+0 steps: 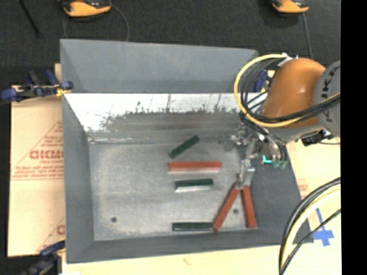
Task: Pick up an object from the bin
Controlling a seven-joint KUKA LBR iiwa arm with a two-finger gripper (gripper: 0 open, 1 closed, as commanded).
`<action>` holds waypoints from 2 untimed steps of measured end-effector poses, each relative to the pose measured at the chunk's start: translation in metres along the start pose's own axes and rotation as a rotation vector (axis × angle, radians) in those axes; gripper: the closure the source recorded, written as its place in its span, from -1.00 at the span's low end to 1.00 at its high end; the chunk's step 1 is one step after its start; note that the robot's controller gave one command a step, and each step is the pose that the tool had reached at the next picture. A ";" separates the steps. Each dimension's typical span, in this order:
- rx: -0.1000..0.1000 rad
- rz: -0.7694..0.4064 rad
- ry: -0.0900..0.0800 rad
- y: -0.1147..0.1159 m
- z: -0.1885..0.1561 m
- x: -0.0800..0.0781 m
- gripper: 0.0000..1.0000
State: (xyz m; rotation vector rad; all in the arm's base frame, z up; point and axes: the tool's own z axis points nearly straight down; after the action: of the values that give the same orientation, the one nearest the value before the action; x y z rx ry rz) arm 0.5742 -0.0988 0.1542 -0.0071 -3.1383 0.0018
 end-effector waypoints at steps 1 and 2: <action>-0.005 0.342 -0.002 0.051 0.085 0.000 -1.00; -0.001 0.339 -0.005 0.049 0.084 -0.001 1.00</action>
Offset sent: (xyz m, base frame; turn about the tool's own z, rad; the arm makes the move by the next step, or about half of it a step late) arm 0.0001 0.0495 -0.0842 0.3453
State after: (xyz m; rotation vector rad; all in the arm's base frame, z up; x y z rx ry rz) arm 0.5750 -0.0502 0.0704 -0.5370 -3.0975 0.0012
